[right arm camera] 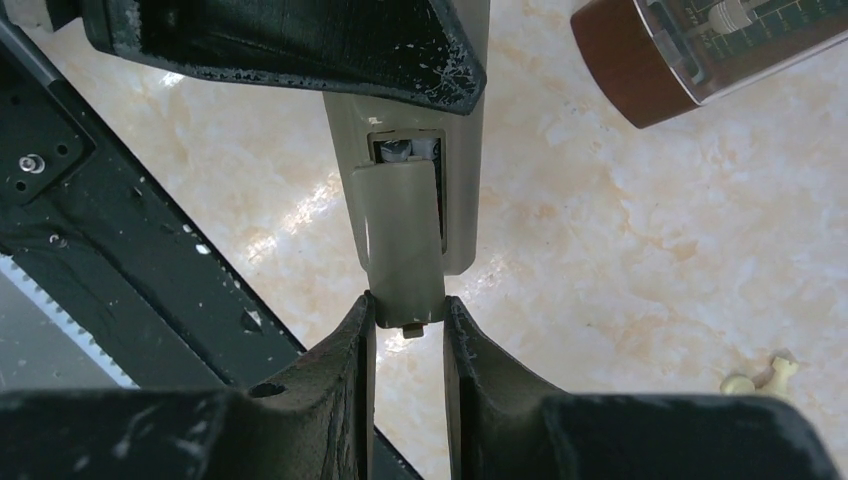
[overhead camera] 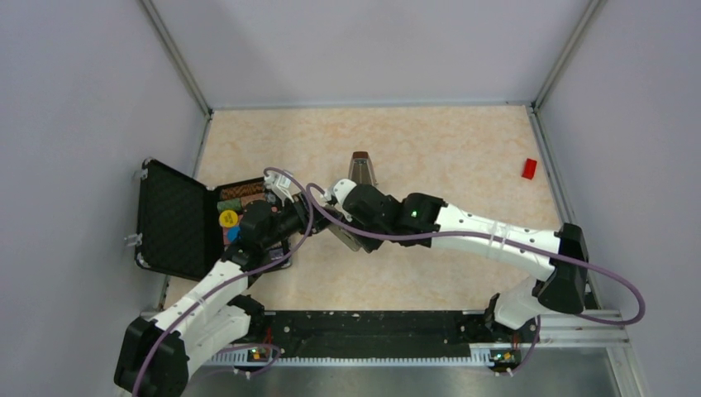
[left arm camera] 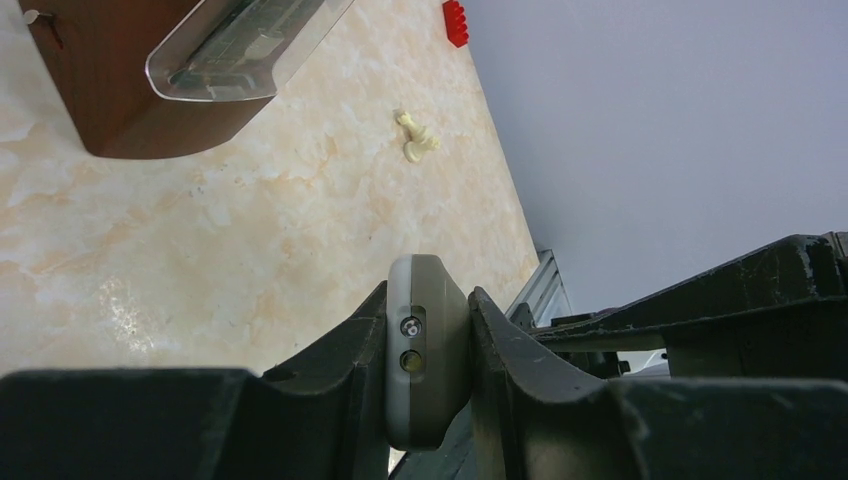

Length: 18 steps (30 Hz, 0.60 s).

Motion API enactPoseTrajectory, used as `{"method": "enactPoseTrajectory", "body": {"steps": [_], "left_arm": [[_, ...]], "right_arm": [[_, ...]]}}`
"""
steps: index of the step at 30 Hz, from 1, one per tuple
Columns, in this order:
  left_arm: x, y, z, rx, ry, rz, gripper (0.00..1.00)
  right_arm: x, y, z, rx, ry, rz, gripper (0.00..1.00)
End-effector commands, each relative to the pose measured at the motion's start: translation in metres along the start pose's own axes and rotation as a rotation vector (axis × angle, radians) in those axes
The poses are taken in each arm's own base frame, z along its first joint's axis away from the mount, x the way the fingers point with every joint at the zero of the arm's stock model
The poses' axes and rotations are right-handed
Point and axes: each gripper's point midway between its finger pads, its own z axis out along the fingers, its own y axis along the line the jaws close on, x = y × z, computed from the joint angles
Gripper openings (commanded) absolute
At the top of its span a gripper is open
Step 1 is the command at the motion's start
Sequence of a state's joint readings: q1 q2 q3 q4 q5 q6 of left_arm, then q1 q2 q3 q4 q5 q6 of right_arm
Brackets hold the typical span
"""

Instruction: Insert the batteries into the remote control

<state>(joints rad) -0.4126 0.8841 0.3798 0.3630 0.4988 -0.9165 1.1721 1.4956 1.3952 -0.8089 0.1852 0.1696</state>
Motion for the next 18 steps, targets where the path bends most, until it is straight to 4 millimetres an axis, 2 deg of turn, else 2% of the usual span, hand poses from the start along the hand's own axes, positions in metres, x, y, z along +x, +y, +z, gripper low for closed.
{"method": "enactPoseTrajectory", "body": {"steps": [1, 8, 18], "left_arm": [[-0.018, -0.022, 0.001, 0.05, -0.049, 0.044, 0.0], [-0.017, -0.023, 0.001, 0.048, -0.041, 0.03, 0.0], [-0.016, -0.024, 0.002, 0.056, -0.033, 0.025, 0.0]], "right_arm": [[-0.019, 0.0, -0.002, 0.044, -0.047, 0.008, 0.0], [-0.02, -0.004, 0.003, 0.081, -0.045, 0.013, 0.0], [-0.022, 0.002, 0.008, 0.054, -0.04, 0.003, 0.0]]}}
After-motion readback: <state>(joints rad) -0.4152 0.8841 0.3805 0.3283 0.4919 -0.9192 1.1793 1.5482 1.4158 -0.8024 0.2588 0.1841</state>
